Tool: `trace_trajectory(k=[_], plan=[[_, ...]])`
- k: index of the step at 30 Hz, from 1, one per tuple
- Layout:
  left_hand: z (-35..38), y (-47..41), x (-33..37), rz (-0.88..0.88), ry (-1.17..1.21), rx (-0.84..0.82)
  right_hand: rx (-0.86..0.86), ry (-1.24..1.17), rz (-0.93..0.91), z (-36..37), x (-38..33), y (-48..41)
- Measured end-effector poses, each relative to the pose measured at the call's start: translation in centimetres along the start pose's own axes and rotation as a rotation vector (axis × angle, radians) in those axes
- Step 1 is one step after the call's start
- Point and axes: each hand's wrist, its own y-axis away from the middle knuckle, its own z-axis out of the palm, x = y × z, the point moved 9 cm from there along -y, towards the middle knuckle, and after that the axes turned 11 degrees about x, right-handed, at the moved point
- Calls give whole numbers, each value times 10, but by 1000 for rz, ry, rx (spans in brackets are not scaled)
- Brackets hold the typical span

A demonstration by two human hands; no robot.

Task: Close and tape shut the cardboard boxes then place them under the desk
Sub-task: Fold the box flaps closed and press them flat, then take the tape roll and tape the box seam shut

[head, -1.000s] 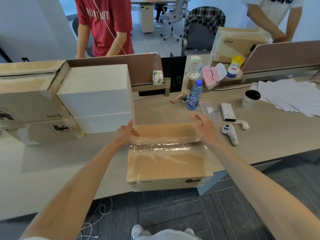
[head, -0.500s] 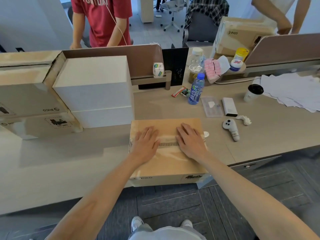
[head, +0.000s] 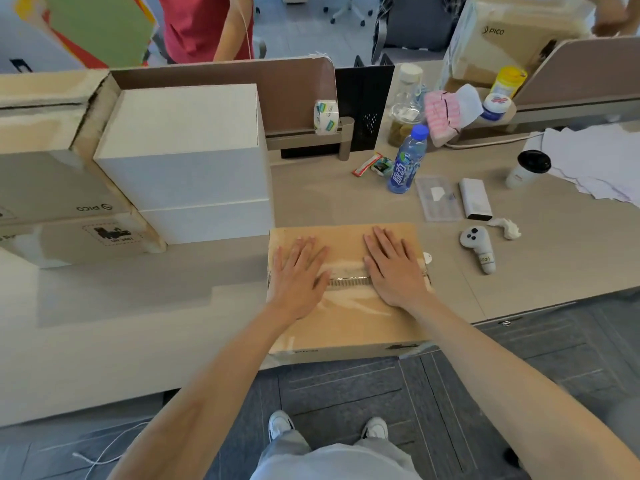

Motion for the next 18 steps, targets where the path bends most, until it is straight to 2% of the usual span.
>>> trace_trajectory(k=[4, 11, 18], plan=[[2, -13, -6, -12, -16, 19, 20, -15, -6, 1, 3, -15], [7, -32, -9, -118, -20, -40, 11, -38, -74, 4, 10, -49], [8, -61, -6, -215, -38, -67, 181, -130, -134, -12, 13, -79]])
